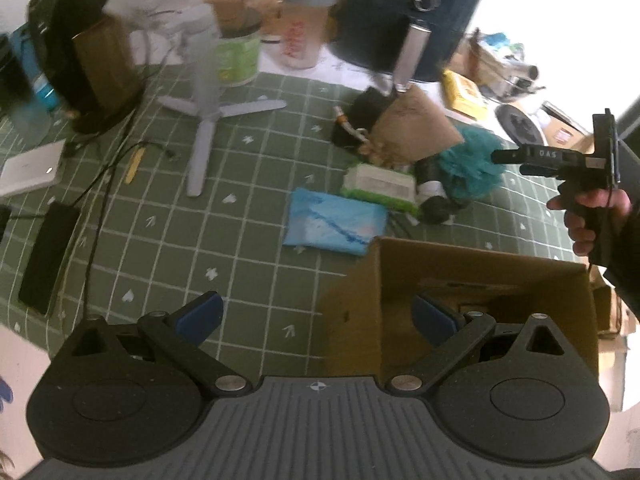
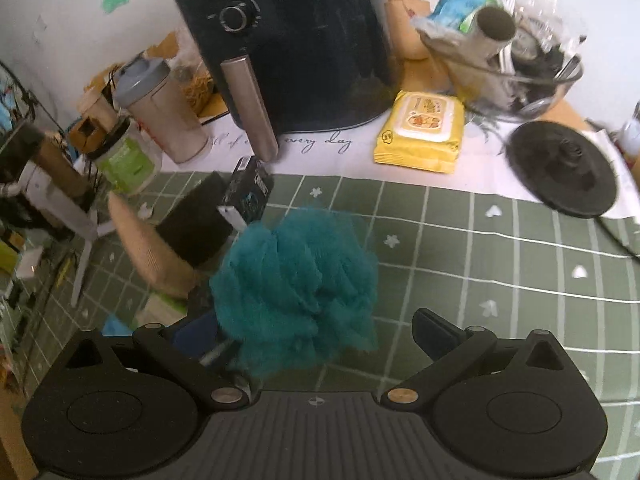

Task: Organize soft objects
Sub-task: 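Reach the right tool to the teal mesh pouf and close on it, then grasp the blue wet-wipes pack with the left tool while the right tool holds the pouf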

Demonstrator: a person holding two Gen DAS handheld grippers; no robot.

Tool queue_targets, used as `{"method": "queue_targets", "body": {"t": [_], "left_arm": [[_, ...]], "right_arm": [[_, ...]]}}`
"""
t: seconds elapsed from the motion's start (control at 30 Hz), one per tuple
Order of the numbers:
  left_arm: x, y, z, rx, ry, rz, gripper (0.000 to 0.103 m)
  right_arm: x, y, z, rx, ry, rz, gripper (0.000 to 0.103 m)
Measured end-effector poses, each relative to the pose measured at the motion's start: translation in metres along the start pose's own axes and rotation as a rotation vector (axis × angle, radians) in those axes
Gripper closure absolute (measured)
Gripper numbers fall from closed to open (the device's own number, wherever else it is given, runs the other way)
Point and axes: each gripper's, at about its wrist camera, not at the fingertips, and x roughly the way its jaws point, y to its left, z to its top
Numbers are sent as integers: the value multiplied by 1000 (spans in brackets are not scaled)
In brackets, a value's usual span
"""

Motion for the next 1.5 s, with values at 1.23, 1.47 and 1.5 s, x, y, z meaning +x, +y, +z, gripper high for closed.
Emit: {"method": "queue_targets", "body": {"t": [1.23, 1.47, 1.5], "left_arm": [[3, 21, 35, -10, -94, -34, 0], [17, 16, 57, 94, -79, -99, 0], [19, 15, 61, 112, -78, -111, 0]], "right_arm": [[-2, -22, 5, 120, -26, 8, 32], [-36, -18, -12, 100, -51, -13, 33], [-41, -17, -15, 97, -54, -14, 33]]}}
